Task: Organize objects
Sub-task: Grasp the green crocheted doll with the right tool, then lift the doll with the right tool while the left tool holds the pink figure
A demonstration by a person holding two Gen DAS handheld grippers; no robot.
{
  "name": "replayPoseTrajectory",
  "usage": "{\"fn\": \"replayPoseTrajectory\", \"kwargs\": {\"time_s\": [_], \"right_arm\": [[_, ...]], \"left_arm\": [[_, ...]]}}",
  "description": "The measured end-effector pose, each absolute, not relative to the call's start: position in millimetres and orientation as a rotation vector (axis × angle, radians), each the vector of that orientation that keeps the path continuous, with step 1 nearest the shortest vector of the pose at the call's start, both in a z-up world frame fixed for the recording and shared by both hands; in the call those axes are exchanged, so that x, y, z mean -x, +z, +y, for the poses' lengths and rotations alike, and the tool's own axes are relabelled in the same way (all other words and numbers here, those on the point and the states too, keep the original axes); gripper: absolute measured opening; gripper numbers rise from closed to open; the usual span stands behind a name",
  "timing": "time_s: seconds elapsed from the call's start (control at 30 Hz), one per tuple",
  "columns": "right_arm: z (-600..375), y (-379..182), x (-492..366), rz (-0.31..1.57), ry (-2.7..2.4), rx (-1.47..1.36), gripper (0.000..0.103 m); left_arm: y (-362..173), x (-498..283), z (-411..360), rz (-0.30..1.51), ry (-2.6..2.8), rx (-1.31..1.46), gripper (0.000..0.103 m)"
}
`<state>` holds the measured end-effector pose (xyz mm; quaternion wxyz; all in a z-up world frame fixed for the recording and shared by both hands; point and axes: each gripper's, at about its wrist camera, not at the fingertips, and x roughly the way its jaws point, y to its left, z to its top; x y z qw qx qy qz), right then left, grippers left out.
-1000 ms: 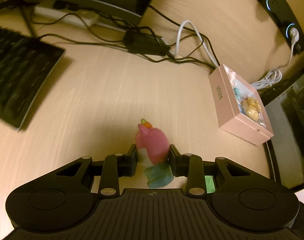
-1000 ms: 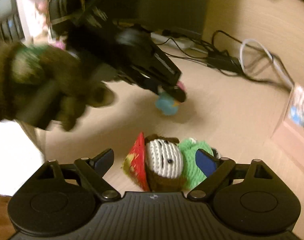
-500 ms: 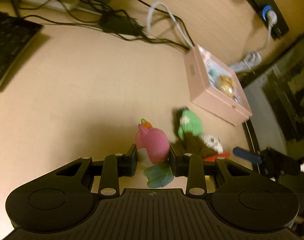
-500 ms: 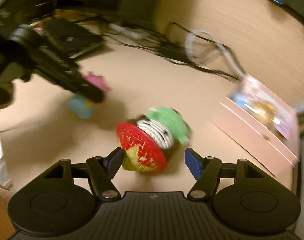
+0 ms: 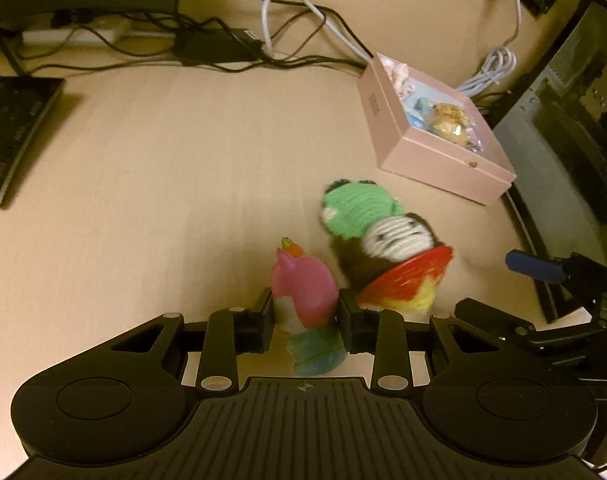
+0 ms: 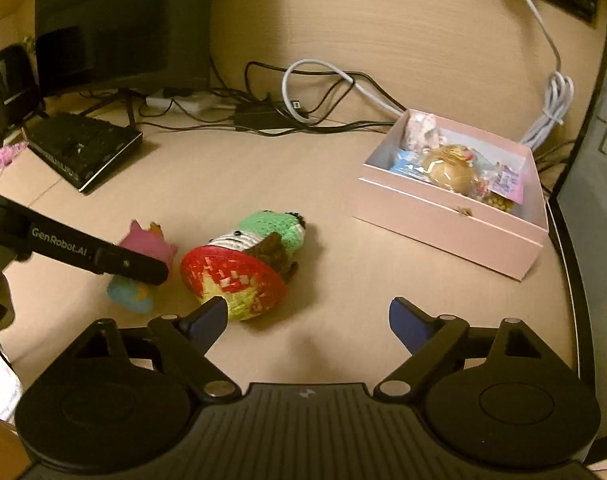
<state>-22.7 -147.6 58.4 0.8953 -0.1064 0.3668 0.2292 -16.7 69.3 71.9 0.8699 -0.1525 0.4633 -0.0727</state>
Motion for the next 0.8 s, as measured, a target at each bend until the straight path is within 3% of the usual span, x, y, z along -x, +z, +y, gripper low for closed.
{"fn": "replayPoseTrajectory", "kwargs": {"time_s": [0.37,0.4,0.47,0.53,0.8], "right_arm": [[-106,44,5,0.773,0.481,0.234,0.088],[-103,43,4,0.776,0.477,0.240,0.087],[-102,44,5,0.779,0.488,0.246,0.073],[-102,46,9,0.765,0.480,0.292,0.068],[-127,50,8,0.767,0.409,0.332,0.068]], "left_arm": [[76,31,76,0.966,-0.111,0.266,0.036],[77,32,77,0.963,-0.108,0.261,0.036],[79,34,76,0.955,-0.099,0.240,0.036],[81,35,76,0.946,-0.097,0.222,0.036],[87,39,74,0.928,-0.089,0.166,0.036]]}}
